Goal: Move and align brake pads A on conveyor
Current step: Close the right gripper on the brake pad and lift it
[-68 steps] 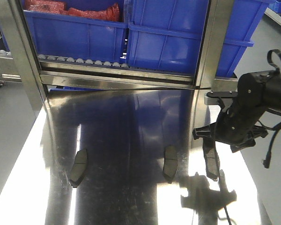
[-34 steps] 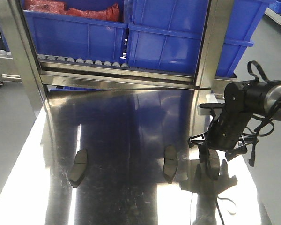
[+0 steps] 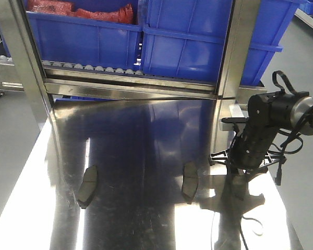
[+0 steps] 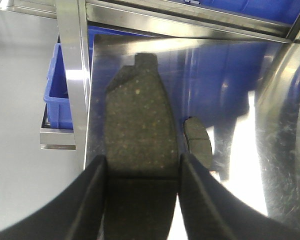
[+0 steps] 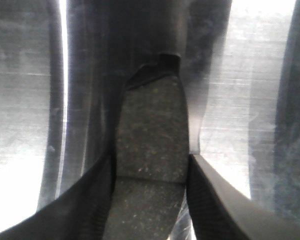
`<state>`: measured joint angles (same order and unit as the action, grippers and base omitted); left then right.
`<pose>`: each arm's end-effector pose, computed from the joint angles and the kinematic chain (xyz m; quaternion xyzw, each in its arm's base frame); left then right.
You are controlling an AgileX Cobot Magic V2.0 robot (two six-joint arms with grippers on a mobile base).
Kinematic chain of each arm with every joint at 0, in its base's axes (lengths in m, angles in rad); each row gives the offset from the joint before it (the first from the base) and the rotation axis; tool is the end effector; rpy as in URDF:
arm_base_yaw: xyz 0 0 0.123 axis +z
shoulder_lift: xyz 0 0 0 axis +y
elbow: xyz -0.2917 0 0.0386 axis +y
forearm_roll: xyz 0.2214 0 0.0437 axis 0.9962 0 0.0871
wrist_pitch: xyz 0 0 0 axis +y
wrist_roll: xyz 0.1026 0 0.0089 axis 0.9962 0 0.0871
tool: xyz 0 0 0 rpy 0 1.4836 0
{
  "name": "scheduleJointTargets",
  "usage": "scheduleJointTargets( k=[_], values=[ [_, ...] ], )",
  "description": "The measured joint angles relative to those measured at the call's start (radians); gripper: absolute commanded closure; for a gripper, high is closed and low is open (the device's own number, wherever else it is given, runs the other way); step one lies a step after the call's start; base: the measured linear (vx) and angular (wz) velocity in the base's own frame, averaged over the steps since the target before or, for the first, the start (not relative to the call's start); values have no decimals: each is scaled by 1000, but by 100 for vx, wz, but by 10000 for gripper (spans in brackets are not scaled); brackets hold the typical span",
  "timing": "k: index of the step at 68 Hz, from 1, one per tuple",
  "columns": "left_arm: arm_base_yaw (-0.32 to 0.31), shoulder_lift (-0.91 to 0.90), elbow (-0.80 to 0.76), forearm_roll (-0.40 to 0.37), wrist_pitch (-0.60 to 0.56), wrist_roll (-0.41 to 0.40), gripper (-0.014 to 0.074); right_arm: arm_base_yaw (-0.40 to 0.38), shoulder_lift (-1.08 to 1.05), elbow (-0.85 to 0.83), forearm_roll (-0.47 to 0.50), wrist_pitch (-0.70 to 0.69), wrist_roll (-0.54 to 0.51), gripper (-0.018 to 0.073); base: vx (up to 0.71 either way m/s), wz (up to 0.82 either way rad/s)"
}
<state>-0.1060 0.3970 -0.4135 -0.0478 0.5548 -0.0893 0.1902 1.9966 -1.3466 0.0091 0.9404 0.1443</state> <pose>0.0586 -0.0088 0.2738 -0.0035 0.8472 -0.0731 0.5263 0.3585 0.0698 0.1708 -0.0204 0.9992 0.0093 0.0327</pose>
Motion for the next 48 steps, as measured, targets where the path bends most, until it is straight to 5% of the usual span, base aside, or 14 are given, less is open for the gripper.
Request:
scheduleJointTargets(
  k=[13, 48],
  values=[
    [0, 0, 0, 0, 0, 0, 603, 0, -3, -1, -2, -1, 1, 578, 0, 0],
    [0, 0, 0, 0, 0, 0, 603, 0, -364, 266, -29, -174, 1, 571, 0, 0]
  ],
)
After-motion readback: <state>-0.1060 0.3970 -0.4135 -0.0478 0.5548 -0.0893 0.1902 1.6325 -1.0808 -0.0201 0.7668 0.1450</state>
